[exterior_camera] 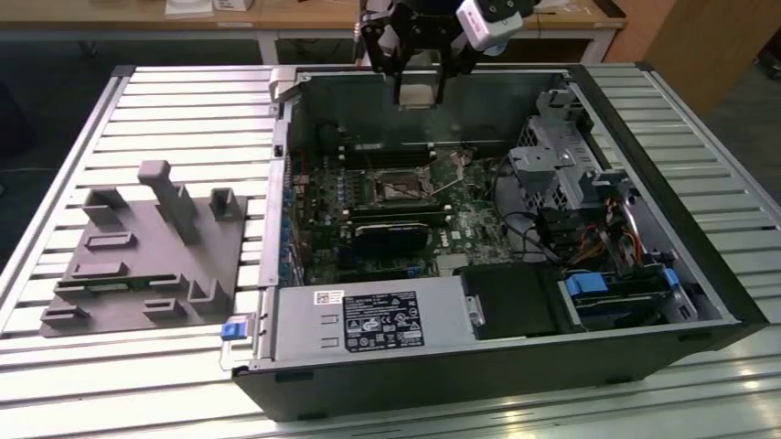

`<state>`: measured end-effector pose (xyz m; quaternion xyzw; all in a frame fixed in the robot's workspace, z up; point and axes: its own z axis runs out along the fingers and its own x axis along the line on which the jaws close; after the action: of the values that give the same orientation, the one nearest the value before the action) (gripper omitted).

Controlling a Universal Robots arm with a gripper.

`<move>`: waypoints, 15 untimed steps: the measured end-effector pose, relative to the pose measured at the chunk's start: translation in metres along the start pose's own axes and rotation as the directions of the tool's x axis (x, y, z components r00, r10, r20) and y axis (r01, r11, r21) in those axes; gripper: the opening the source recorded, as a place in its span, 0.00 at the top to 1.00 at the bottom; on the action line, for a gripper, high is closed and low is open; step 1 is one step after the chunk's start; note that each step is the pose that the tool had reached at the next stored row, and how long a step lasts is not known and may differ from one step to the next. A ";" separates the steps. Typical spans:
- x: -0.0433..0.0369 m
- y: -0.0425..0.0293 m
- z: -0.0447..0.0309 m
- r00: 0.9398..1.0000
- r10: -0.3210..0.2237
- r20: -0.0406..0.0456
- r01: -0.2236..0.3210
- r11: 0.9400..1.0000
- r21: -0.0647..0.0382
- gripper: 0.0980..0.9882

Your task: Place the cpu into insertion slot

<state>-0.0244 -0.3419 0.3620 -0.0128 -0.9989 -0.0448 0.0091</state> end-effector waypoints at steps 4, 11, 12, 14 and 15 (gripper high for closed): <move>-0.0001 -0.0003 0.0032 1.000 0.000 0.000 0.000 1.000 0.000 0.51; -0.0001 -0.0007 0.0072 1.000 0.000 0.000 0.000 1.000 0.000 0.51; -0.0002 -0.0007 0.0078 1.000 0.000 0.000 0.000 1.000 0.000 0.51; -0.0002 -0.0009 0.0091 1.000 0.000 0.000 0.000 1.000 0.000 0.51; -0.0002 -0.0009 0.0097 1.000 0.000 0.000 0.000 1.000 0.000 0.51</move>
<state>-0.0244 -0.3420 0.3523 -0.0128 -0.9989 -0.0448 0.0091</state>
